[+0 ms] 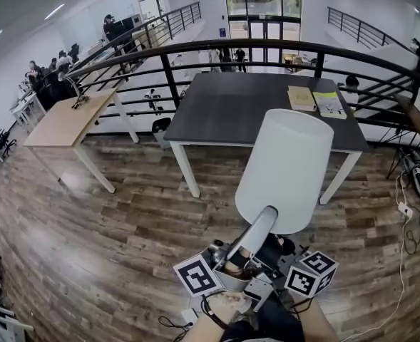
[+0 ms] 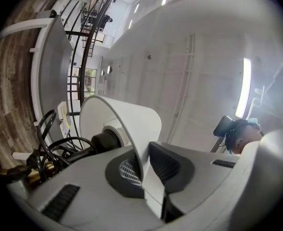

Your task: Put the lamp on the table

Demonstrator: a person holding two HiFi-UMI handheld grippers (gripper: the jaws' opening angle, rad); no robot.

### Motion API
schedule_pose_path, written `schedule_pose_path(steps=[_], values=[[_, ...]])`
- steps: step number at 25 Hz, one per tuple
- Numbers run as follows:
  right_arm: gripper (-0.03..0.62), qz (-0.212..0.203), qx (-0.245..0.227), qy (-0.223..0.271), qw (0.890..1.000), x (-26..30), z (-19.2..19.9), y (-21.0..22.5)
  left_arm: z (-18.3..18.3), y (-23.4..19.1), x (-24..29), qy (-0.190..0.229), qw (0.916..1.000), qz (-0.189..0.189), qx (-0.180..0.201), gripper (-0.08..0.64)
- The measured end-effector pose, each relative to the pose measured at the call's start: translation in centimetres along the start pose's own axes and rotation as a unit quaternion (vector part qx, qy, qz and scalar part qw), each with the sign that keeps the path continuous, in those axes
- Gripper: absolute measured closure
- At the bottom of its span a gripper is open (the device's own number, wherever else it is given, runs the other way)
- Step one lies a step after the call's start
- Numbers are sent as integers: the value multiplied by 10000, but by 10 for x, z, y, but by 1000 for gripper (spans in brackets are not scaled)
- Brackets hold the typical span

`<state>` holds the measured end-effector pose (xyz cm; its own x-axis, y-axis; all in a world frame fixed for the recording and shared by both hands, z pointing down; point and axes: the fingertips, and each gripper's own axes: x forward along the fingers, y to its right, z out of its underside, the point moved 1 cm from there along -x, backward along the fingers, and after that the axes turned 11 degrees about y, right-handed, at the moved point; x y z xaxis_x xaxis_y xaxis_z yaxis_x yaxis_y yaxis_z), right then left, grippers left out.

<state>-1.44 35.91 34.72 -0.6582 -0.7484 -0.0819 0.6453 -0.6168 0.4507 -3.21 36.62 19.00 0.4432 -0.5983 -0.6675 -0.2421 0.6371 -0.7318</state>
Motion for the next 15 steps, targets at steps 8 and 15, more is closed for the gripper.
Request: schedule_pose_path(steps=[8,15], values=[[488,-107,-82,-65,9999,38,-33,60,-14,-48,57,132,9999,40,68,526],[488,-220,-97,-78,9997,69,-60,104,-26,-83,102,207,9996,68,164,526]])
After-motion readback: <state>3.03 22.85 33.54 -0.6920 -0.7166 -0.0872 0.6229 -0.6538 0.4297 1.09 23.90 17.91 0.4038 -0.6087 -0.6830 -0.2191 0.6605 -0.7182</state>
